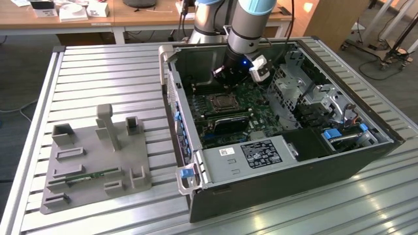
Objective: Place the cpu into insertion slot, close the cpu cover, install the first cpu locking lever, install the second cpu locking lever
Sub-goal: 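Install the second cpu locking lever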
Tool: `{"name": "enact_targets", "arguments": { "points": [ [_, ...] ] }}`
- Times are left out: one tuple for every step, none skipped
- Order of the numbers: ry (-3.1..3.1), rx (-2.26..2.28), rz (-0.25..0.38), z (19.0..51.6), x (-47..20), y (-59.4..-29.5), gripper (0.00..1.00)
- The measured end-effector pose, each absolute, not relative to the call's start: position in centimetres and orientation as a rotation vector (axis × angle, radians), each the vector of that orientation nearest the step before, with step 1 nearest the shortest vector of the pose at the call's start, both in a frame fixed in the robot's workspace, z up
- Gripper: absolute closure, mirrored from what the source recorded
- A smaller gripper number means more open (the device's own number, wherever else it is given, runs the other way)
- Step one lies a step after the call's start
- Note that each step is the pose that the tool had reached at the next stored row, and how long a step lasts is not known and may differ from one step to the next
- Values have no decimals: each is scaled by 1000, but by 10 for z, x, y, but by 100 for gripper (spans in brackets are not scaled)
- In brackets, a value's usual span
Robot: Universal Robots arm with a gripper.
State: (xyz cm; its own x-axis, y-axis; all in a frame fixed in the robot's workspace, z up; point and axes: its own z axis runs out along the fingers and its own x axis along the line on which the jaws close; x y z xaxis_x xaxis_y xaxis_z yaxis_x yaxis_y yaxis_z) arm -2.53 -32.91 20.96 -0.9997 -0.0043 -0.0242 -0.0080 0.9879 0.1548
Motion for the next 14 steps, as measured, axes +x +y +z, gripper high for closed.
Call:
{"name": "enact_targets", "arguments": {
  "points": [
    [3108,-10,241,212,-25,-329,90],
    [3109,-10,237,214,-25,-329,90],
    [3110,-10,221,214,-25,-329,90],
    [3111,-10,200,214,-25,-329,90],
    [3113,-11,172,214,-25,-329,90],
    [3115,-11,144,214,-25,-329,90],
    [3116,-11,113,214,-25,-329,90],
    [3117,-12,78,214,-25,-329,90],
    [3117,-12,74,214,-25,-329,90],
    [3117,-12,70,214,-25,-329,90],
    [3117,-12,68,214,-25,-329,90],
    [3118,-12,68,215,-25,-329,90],
    [3117,-12,68,217,-25,-329,90],
    [3117,-12,68,219,-25,-329,90]
  ]
}}
